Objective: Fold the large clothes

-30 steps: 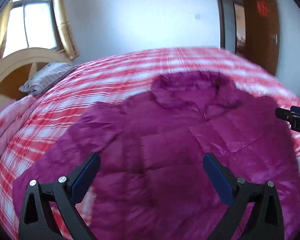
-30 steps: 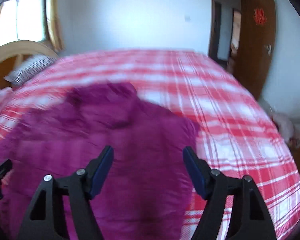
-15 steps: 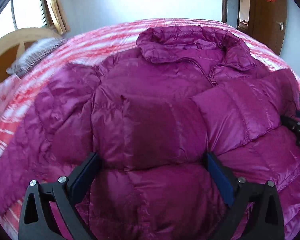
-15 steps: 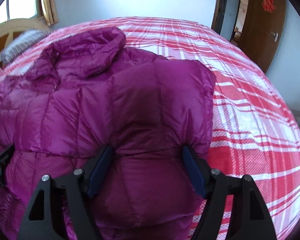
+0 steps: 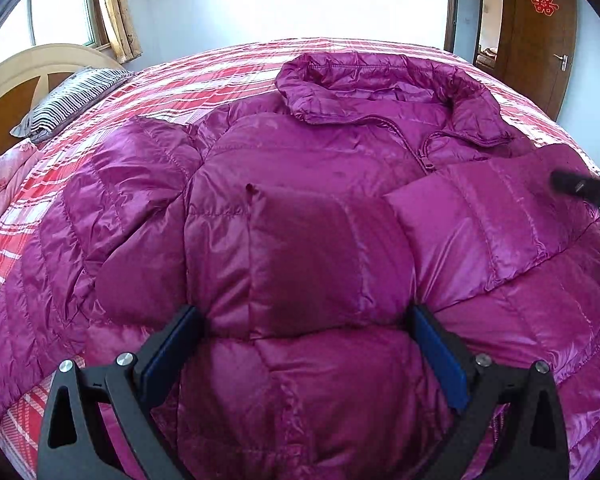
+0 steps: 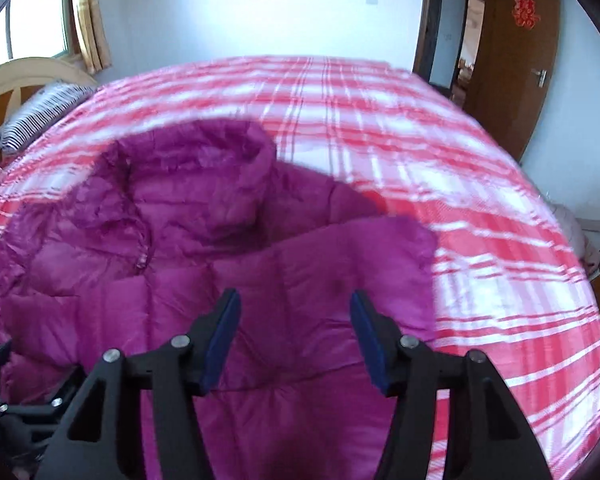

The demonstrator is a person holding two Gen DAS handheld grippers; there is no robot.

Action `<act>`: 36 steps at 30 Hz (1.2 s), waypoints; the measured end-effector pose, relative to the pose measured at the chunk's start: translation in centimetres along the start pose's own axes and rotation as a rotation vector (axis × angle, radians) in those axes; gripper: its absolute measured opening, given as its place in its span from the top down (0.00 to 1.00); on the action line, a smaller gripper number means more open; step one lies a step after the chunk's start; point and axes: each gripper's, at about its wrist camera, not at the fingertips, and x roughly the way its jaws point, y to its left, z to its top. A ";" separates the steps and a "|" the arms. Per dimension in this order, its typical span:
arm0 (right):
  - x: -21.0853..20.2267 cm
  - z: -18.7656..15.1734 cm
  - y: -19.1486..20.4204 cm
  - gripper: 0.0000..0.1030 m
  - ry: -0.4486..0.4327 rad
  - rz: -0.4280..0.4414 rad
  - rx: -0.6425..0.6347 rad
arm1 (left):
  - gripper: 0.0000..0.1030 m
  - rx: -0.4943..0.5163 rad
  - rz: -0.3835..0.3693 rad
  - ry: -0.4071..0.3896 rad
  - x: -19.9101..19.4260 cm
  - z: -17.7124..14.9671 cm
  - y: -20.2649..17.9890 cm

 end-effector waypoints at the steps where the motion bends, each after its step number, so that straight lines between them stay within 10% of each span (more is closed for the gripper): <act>1: 1.0 -0.3 0.0 0.42 0.013 -0.018 0.001 | 0.01 0.000 0.000 0.000 0.0 0.0 0.0; 36: 0.3 -5.9 5.9 0.33 0.008 -0.007 -0.052 | 0.01 -0.009 -0.015 -0.001 0.0 -0.1 0.3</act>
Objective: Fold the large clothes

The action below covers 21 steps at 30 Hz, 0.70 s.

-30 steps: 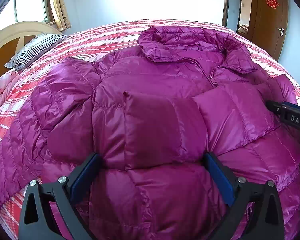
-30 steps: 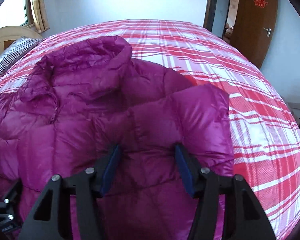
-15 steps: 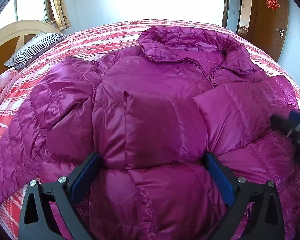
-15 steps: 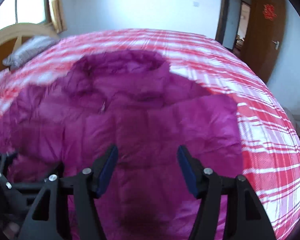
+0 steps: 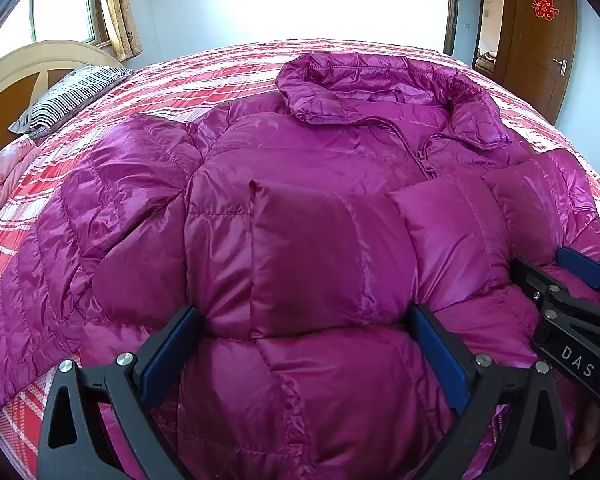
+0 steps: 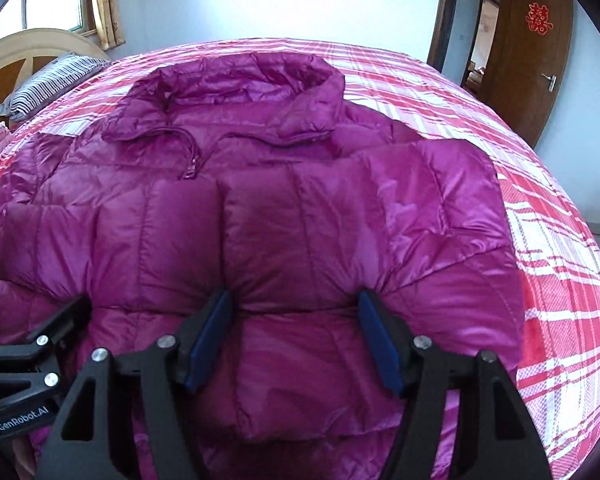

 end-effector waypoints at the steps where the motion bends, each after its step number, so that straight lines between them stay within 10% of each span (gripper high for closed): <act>1: 0.1 0.0 0.1 0.33 0.000 -0.002 -0.001 | 0.01 0.001 0.001 0.001 0.0 0.0 0.0; 14: 0.2 -0.3 0.8 0.32 -0.018 -0.048 -0.032 | 0.01 -0.021 -0.072 -0.048 -7.1 -0.8 4.7; 21: 0.1 -0.3 0.9 0.32 -0.023 -0.051 -0.034 | 0.01 -0.084 0.184 -0.104 -13.0 -6.3 18.6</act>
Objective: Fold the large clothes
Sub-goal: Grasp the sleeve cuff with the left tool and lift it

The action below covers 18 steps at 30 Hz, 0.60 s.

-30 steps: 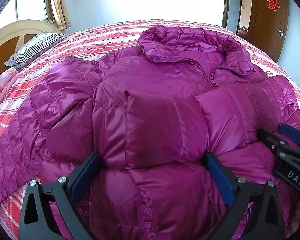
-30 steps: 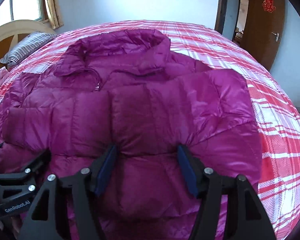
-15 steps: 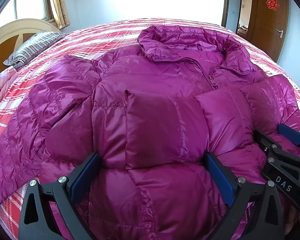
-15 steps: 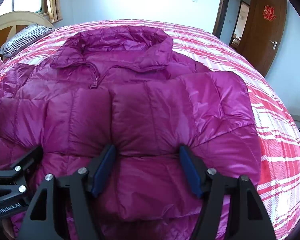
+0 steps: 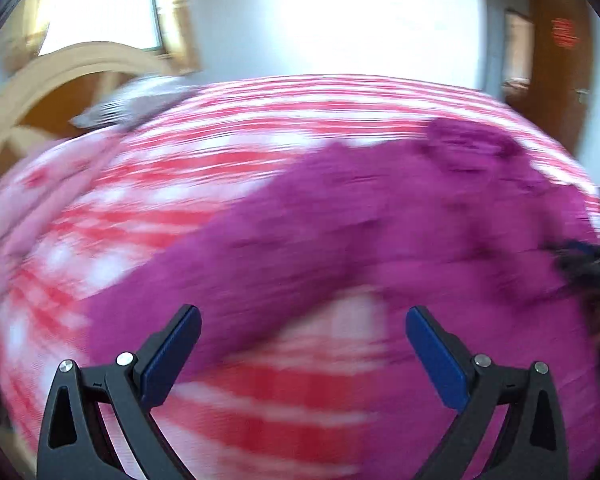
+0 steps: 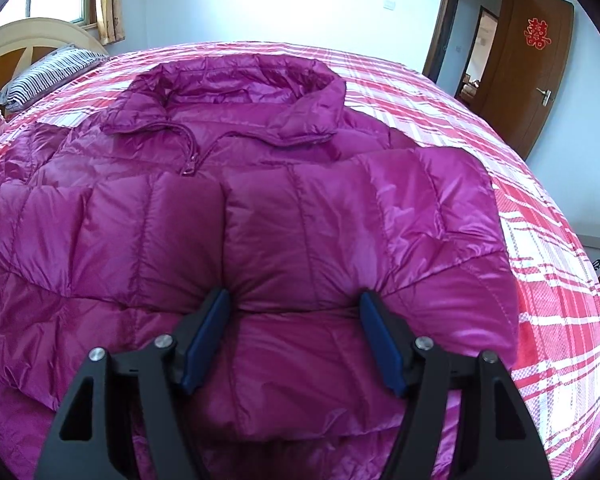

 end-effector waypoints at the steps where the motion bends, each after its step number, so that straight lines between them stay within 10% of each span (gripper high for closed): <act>1: 0.0 0.0 0.0 0.32 -0.001 0.002 0.001 | 0.01 -0.027 0.054 0.005 0.0 -0.5 2.3; 7: -0.2 -0.1 0.1 0.31 -0.008 -0.011 -0.008 | 0.01 -0.302 0.151 0.078 1.2 -3.0 14.6; 15: -0.2 -0.1 0.4 0.30 -0.011 -0.027 -0.019 | 0.04 -0.405 0.077 0.084 3.9 -3.9 14.9; 16: -0.2 -0.1 0.4 0.30 -0.012 -0.028 -0.019 | 0.08 -0.396 0.082 0.085 4.2 -3.7 14.6; 18: -0.2 -0.1 0.4 0.30 -0.012 -0.027 -0.019 | 0.53 -0.360 0.062 0.106 5.2 -3.5 14.0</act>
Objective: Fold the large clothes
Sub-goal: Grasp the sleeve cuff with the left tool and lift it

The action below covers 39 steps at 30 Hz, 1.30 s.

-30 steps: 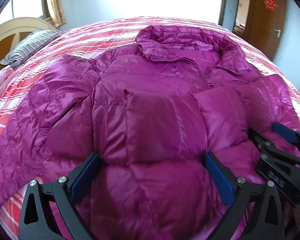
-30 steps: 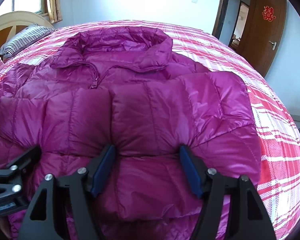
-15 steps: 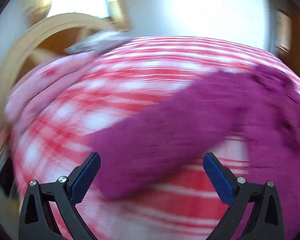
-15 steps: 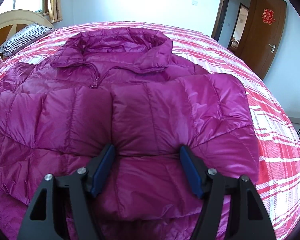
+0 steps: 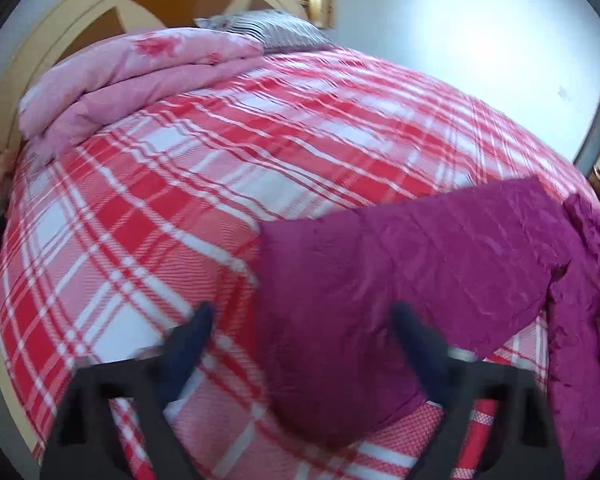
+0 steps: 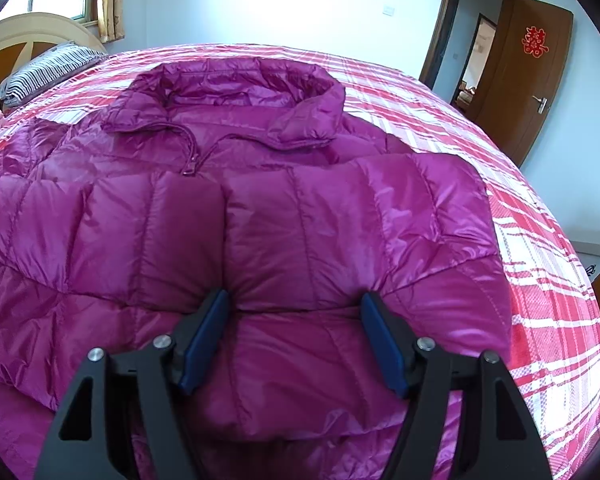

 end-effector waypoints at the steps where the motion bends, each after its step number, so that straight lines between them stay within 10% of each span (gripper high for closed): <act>1: 0.0 0.0 0.0 0.30 0.000 -0.001 0.000 | 0.59 0.019 0.008 0.008 0.3 0.0 -0.4; 5: 0.0 0.0 0.0 0.28 -0.002 -0.011 0.001 | 0.88 0.091 -0.011 -0.022 -1.2 0.2 -1.5; 24: 0.0 0.1 0.1 0.26 0.001 -0.018 -0.006 | 0.91 0.284 -0.280 -0.368 -17.8 6.6 -13.1; 39: -6.2 2.5 -5.7 0.13 -0.133 0.087 0.084 | 0.91 0.590 -0.498 -0.345 -19.7 1.9 -30.4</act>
